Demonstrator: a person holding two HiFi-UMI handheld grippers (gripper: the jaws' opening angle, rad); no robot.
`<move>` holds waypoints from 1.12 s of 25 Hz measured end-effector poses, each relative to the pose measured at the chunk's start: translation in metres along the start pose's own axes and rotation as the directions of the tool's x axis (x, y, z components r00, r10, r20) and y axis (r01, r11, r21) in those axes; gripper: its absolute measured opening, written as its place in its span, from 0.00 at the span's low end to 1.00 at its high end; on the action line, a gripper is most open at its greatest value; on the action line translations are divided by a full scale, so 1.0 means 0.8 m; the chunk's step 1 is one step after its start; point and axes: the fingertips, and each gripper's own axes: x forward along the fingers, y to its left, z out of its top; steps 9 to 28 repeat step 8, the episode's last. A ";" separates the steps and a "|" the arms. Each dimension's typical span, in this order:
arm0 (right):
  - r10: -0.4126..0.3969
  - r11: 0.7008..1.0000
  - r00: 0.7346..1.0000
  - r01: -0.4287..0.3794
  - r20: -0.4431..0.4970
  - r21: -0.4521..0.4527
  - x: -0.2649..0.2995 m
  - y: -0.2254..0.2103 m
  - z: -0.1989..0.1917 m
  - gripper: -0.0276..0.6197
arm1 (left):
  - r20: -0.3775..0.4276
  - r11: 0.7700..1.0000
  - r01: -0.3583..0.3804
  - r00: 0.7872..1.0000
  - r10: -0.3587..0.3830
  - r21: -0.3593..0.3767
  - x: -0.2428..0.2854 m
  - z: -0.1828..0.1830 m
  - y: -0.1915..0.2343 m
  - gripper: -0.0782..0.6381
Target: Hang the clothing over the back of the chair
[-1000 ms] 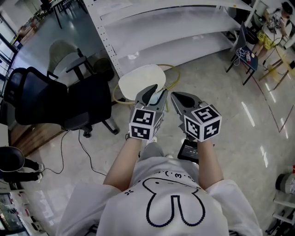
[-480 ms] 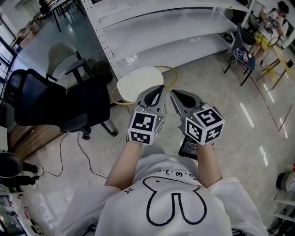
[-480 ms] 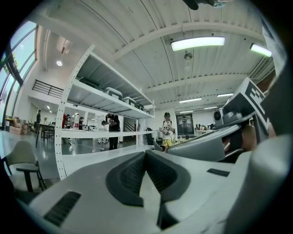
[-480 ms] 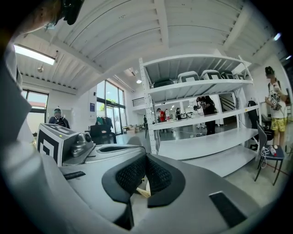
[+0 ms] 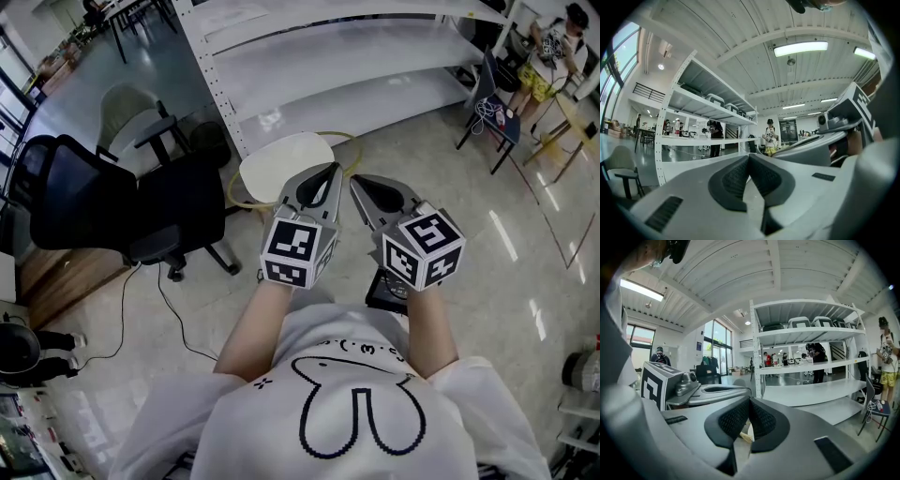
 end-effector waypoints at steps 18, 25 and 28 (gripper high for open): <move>-0.007 1.000 1.000 0.007 -0.011 -0.016 -0.007 0.003 -0.002 0.03 | 0.003 1.000 0.021 1.000 -0.021 -0.009 -0.004 -0.002 -0.004 0.11; -0.007 1.000 1.000 0.007 -0.011 -0.016 -0.007 0.003 -0.002 0.03 | 0.003 1.000 0.021 1.000 -0.021 -0.009 -0.004 -0.002 -0.004 0.11; -0.007 1.000 1.000 0.007 -0.011 -0.016 -0.007 0.003 -0.002 0.03 | 0.003 1.000 0.021 1.000 -0.021 -0.009 -0.004 -0.002 -0.004 0.11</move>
